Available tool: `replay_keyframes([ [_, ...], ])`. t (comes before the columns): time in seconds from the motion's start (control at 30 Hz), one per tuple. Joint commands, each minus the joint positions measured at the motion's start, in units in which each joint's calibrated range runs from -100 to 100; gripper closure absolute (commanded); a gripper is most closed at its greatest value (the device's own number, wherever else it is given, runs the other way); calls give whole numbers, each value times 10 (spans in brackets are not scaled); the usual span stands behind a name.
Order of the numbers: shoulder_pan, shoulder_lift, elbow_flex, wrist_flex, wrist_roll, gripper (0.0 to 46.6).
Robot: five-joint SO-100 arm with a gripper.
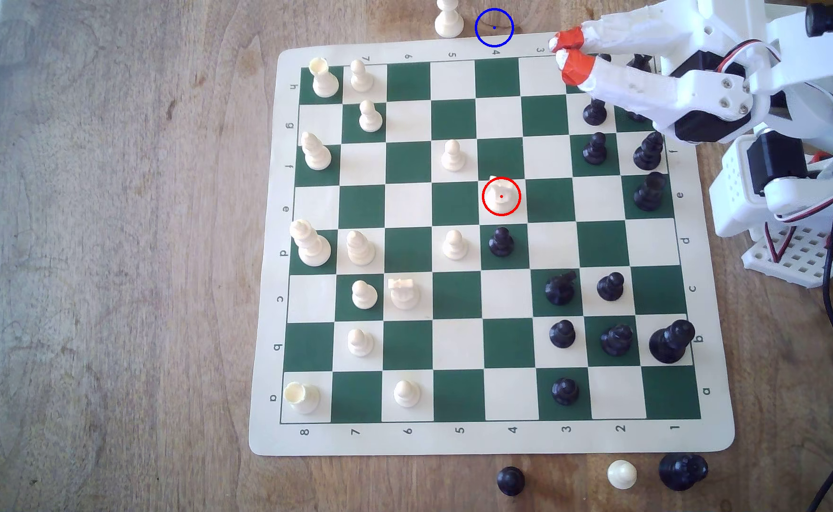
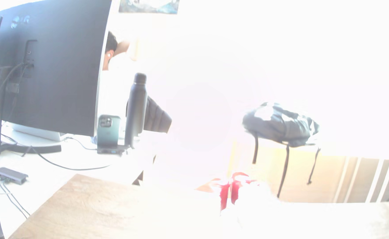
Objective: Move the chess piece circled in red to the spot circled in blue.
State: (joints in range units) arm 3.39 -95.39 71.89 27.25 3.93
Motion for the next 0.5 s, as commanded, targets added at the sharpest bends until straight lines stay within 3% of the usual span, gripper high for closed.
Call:
replay_keyframes([
  [0.0, 17, 2, -64, 71, -14, 418],
  [0.23, 42, 97, -127, 212, -27, 414],
  [0.37, 49, 215, -223, 322, -50, 403],
  [0.47, 74, 283, -226, 336, -52, 384],
])
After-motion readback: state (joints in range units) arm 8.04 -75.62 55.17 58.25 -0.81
